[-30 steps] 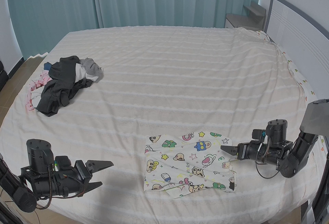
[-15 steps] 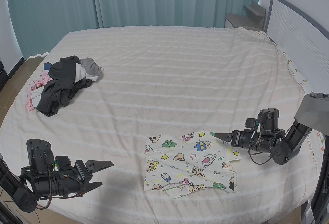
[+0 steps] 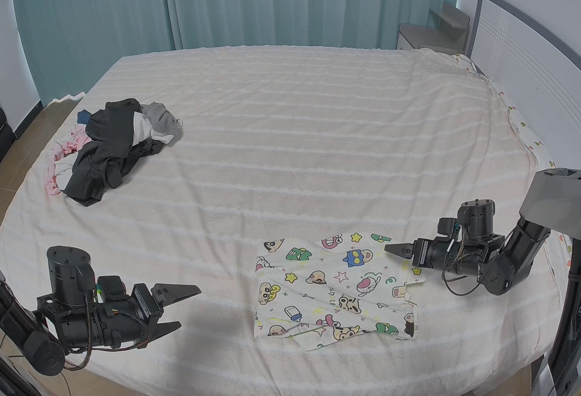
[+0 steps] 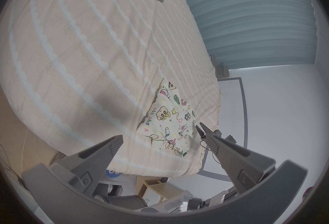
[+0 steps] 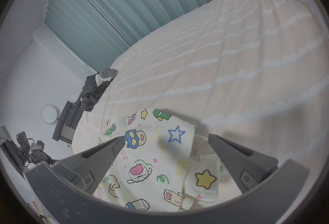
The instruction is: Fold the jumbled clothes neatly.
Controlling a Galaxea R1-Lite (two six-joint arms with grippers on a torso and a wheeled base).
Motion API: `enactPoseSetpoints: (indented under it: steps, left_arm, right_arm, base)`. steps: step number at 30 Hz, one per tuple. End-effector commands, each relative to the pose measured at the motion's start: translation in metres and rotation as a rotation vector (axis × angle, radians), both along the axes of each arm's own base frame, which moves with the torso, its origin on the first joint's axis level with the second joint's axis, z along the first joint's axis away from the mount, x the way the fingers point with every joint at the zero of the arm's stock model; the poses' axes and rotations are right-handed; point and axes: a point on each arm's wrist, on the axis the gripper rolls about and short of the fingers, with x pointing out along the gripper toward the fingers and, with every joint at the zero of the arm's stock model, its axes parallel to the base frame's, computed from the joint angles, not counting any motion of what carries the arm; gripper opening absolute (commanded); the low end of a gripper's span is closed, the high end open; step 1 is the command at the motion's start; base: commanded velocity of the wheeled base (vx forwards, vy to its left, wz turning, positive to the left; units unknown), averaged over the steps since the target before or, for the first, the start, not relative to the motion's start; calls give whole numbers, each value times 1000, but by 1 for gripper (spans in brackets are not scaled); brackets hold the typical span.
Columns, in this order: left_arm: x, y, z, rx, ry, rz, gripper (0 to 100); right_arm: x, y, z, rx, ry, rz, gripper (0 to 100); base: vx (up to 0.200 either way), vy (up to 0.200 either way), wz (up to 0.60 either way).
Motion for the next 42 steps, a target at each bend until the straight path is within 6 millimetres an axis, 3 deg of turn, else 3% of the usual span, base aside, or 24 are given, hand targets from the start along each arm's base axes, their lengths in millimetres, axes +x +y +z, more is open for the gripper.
enactPoseSetpoints:
  steps: [1,10,11,34,42]
  left_arm:
    - [0,0,0,0,3,0,100]
    - [0,0,0,1,2,0,100]
    - [0,0,0,1,0,0,100]
    - [0,0,-1,1,3,0,100]
    - [0,0,-1,1,3,0,100]
  right_arm:
    - [3,7,-10,-3,17,18,100]
    - [22,29,-16,-2,-17,46,100]
    - [25,28,-14,-3,-29,36,0]
    - [47,-19,10,22,-115,-124,0]
    - [57,-18,16,40,-133,-127,0]
  base:
    - [0,0,0]
    - [0,0,0]
    - [0,0,0]
    - [0,0,0]
    - [0,0,0]
